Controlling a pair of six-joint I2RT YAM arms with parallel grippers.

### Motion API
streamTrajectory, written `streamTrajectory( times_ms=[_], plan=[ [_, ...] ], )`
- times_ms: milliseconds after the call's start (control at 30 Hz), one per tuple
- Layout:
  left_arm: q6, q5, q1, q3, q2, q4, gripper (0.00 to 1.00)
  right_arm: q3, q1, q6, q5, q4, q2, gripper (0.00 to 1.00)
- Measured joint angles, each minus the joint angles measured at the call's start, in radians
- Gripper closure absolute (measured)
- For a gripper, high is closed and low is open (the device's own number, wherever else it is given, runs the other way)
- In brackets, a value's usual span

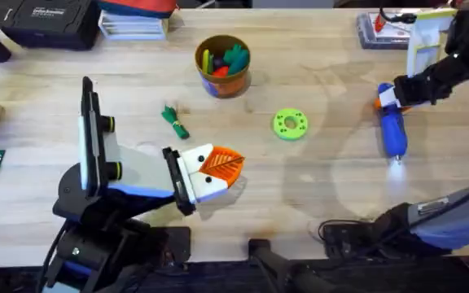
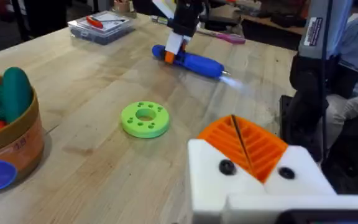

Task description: Pick up the gripper from the table and insert it into the empty holder that is missing its gripper. Then pick up a screw, insert it into the mounting hole, and use the screwdriver to tighten it. Finally, clean up the table by picking up the vegetable and placing it into the bucket.

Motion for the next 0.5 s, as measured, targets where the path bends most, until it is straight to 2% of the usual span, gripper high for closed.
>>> streamTrajectory(
  times_ms=[167, 500],
  plan=[
    [0.0, 0.0, 0.0, 0.0, 0.0, 0.0, 0.996, 0.0, 0.0, 0.0, 0.0, -0.045, -0.085, 0.977],
    [0.0, 0.0, 0.0, 0.0, 0.0, 0.0, 0.996, -0.003, 0.002, 0.045, -0.05, -0.098, -0.489, 0.977]
  ],
)
